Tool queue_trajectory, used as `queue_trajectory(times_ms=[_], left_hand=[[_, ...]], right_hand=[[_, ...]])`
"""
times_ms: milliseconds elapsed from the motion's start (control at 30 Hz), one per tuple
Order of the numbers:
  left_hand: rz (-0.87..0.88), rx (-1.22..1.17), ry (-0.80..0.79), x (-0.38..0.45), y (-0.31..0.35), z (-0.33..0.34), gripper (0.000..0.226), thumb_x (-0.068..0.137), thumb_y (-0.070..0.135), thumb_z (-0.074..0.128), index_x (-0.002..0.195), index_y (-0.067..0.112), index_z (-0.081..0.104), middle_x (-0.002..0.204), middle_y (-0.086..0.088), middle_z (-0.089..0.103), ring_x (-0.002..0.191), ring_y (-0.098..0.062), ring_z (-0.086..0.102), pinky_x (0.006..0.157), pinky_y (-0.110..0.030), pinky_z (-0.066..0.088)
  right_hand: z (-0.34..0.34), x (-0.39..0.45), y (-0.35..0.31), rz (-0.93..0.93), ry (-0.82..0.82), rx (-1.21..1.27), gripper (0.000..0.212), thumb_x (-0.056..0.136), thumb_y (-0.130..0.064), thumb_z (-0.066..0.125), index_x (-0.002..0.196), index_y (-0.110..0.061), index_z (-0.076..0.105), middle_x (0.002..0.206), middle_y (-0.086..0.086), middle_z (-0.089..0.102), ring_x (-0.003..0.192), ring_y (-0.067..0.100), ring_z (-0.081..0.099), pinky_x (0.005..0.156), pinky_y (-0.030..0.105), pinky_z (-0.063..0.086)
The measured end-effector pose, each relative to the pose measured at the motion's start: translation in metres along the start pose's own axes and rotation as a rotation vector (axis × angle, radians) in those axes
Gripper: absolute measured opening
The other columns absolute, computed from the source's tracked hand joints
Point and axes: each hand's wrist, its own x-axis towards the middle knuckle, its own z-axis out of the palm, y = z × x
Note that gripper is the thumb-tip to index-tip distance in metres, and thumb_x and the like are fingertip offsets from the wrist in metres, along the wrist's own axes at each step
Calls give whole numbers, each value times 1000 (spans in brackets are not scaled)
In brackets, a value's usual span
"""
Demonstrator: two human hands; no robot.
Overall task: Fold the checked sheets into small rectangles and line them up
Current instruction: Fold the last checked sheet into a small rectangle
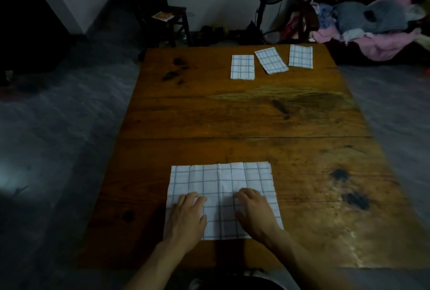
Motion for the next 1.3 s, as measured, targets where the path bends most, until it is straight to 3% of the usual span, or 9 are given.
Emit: queue_trajectory(times_ms=[167, 433, 667, 767, 867, 1033, 1133, 1300], left_hand=[[131, 87, -92, -17, 6, 20, 54, 96, 28, 53, 146, 29, 34, 157, 3, 20, 143, -17, 19, 113, -33, 25], [106, 48, -81, -42, -48, 31, 53, 97, 33, 49, 147, 31, 33, 159, 4, 19, 144, -15, 17, 116, -35, 25], [164, 99, -92, -41, -75, 19, 46, 89, 26, 60, 134, 29, 48, 152, 6, 33, 139, -16, 29, 108, -37, 35], [198, 138, -107, -39, -76, 13, 47, 84, 15, 62, 127, 29, 51, 150, 8, 33, 137, -15, 30, 107, -36, 35], [208, 229, -126, -35, -72, 9, 55, 80, 10, 64, 129, 27, 47, 147, 6, 33, 132, -16, 32, 103, -34, 35], [212, 387, -161, -27, -64, 6, 66, 77, 3, 68, 135, 21, 42, 143, -1, 33, 126, -22, 37, 100, -38, 36], [228, 438, -170, -27, -67, 5, 71, 78, -1, 67, 139, 20, 39, 147, -3, 30, 129, -24, 34, 102, -40, 33], [190, 316, -60, -33, -68, -5, 35, 86, 16, 57, 119, 25, 55, 129, 4, 46, 116, -17, 41, 95, -33, 36]], right_hand=[[32, -6, -26, -62, -109, -85, 60, 92, -34, 58, 146, -26, 34, 156, -3, 29, 145, 17, 23, 120, 36, 21], [39, -29, 10, 57, -107, -138, 58, 86, -48, 54, 139, -37, 34, 152, -7, 25, 143, 18, 24, 112, 45, 34], [25, -53, 39, 219, -40, -45, 50, 88, -34, 62, 135, -30, 45, 151, -3, 29, 139, 22, 29, 109, 42, 39], [25, -51, 34, 237, 8, -24, 40, 91, -31, 58, 130, -29, 49, 143, -5, 37, 131, 19, 37, 102, 34, 42], [32, -48, 23, 215, 61, -65, 34, 92, -30, 51, 126, -27, 52, 135, -6, 46, 122, 18, 46, 97, 32, 45], [37, -49, 14, 235, 34, -72, 35, 90, -36, 57, 124, -29, 54, 137, -8, 44, 127, 14, 41, 99, 29, 40], [33, -49, 16, 215, 61, -44, 28, 87, -33, 59, 114, -28, 58, 127, -8, 49, 120, 14, 45, 90, 24, 39], [30, -45, 24, 225, 70, -43, 30, 81, -35, 55, 109, -26, 58, 119, -8, 53, 113, 16, 51, 85, 26, 45]])
